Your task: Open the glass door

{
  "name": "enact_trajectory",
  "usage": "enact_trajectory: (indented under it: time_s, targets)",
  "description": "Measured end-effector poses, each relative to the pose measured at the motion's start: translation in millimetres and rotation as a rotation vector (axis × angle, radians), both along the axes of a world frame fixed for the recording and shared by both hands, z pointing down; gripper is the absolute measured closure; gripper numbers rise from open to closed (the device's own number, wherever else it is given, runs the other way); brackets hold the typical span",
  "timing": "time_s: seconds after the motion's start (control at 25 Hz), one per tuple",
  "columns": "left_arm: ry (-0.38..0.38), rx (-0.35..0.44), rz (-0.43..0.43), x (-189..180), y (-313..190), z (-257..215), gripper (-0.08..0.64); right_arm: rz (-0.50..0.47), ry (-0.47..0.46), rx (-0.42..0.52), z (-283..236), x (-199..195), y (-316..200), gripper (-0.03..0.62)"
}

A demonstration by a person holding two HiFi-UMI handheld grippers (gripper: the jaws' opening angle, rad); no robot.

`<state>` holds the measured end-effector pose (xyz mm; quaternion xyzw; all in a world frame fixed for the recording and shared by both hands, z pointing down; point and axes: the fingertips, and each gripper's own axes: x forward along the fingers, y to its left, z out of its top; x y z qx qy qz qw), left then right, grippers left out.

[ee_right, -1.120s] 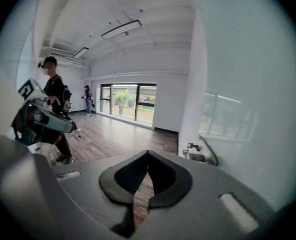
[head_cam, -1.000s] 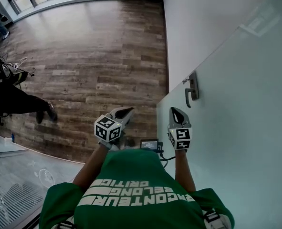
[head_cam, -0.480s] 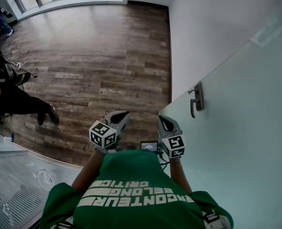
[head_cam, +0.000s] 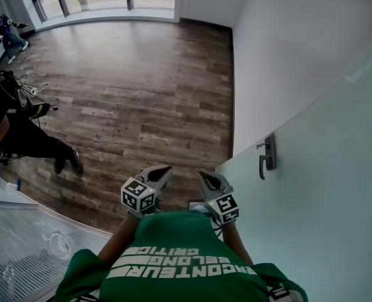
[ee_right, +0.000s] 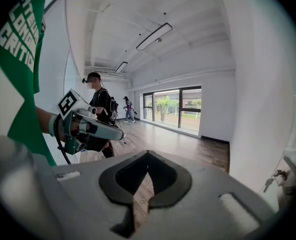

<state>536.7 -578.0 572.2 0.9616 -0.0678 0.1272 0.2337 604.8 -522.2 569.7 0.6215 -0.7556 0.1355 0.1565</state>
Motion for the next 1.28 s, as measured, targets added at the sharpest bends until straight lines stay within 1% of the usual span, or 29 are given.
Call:
enact_trajectory:
  time_s: [0.28, 0.52, 0.88, 1.08, 1.28]
  targets:
    - [0.008, 0.000, -0.025, -1, -14, -1, 0.545, -0.037, 0.017, -0.019, 3, -1, -17, 0.598]
    - [0.009, -0.004, -0.016, 1, -15, -2, 0.545, -0.050, 0.024, -0.045, 9, -4, -25, 0.598]
    - [-0.007, 0.001, -0.015, 8, -15, 2, 0.545, -0.061, 0.017, -0.049, 19, 1, -27, 0.598]
    - [-0.014, -0.005, -0.018, 5, -15, 4, 0.545, -0.061, 0.018, -0.057, 21, 1, -26, 0.598]
    - [-0.017, -0.007, -0.023, 9, -14, 8, 0.544, -0.058, 0.018, -0.062, 27, 9, -24, 0.598]
